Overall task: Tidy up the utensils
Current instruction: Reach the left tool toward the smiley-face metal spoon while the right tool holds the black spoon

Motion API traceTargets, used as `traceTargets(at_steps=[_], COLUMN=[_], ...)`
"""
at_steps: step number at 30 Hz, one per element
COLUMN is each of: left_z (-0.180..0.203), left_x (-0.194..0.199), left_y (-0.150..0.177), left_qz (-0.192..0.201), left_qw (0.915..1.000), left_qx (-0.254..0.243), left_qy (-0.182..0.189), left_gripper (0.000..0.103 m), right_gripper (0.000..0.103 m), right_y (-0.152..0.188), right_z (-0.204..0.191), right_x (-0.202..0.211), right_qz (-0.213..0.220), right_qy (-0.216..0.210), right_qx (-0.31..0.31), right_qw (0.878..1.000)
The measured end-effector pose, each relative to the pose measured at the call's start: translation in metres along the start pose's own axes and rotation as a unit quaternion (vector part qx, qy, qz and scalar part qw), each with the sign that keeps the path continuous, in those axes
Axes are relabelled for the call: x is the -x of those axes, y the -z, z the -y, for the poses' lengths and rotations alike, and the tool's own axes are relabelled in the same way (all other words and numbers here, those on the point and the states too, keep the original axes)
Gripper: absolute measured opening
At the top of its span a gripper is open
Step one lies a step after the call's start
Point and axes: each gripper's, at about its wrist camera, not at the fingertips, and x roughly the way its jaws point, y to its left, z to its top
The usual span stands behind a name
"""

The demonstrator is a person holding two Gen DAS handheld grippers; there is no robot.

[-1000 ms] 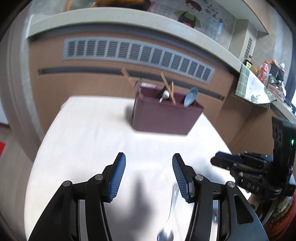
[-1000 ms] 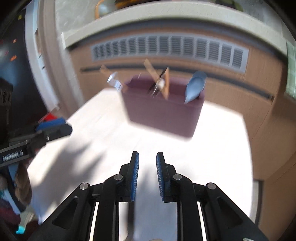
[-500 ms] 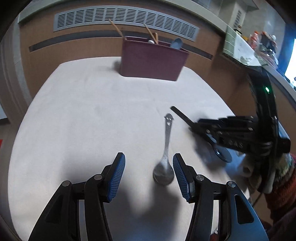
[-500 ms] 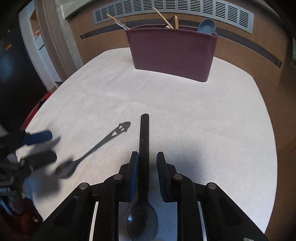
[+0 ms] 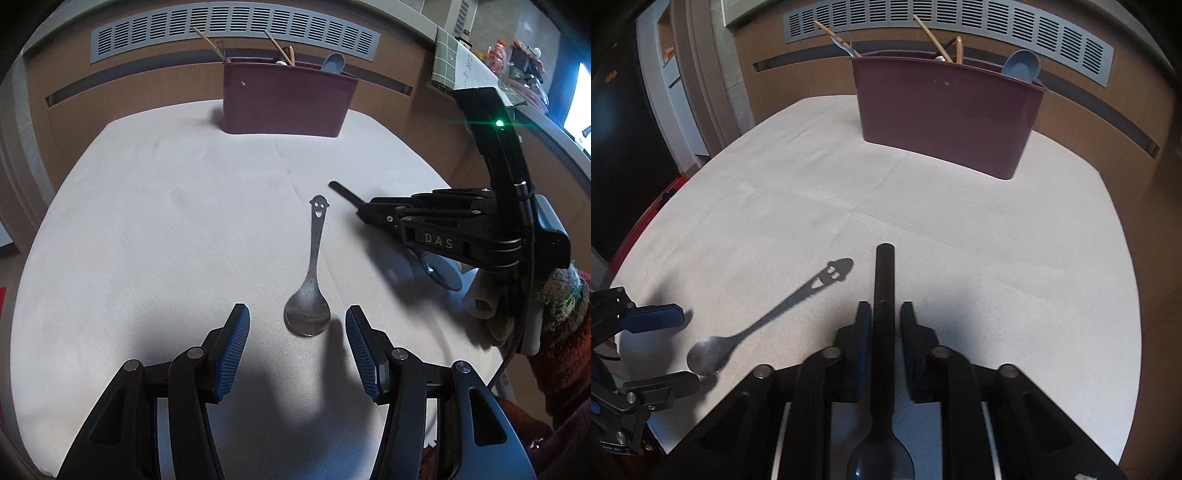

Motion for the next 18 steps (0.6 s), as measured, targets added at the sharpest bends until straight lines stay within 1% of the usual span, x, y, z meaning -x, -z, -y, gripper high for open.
traceTargets(at_steps=[3, 6, 12, 16, 18], left_z=[0.002, 0.003, 0.008, 0.013, 0.014], left_x=[-0.002, -0.004, -0.008, -0.011, -0.012], left_y=[-0.001, -0.002, -0.005, -0.005, -0.005], left_qz=[-0.003, -0.006, -0.009, -0.01, -0.008], left_qw=[1.0, 1.0, 0.9998, 0.9995, 0.9992], left_qx=[-0.003, -0.002, -0.01, -0.019, -0.022], left_qy=[-0.004, -0.004, -0.012, -0.025, -0.032], left_gripper=[0.056, 0.056, 0.056, 0.056, 0.056], right_gripper=[0.011, 0.011, 0.011, 0.011, 0.011], right_y=[0.009, 0.02, 0.042, 0.051, 0.053], right_z=[0.01, 0.03, 0.071, 0.074, 0.073], right_x=[0.01, 0.026, 0.052, 0.052, 0.051], right_qz=[0.018, 0.038, 0.052, 0.051, 0.051], right_qy=[0.022, 0.043, 0.037, 0.043, 0.039], right_qx=[-0.013, -0.042, -0.125, -0.132, -0.134], right_qw=[1.0, 0.997, 0.99, 0.989, 0.989])
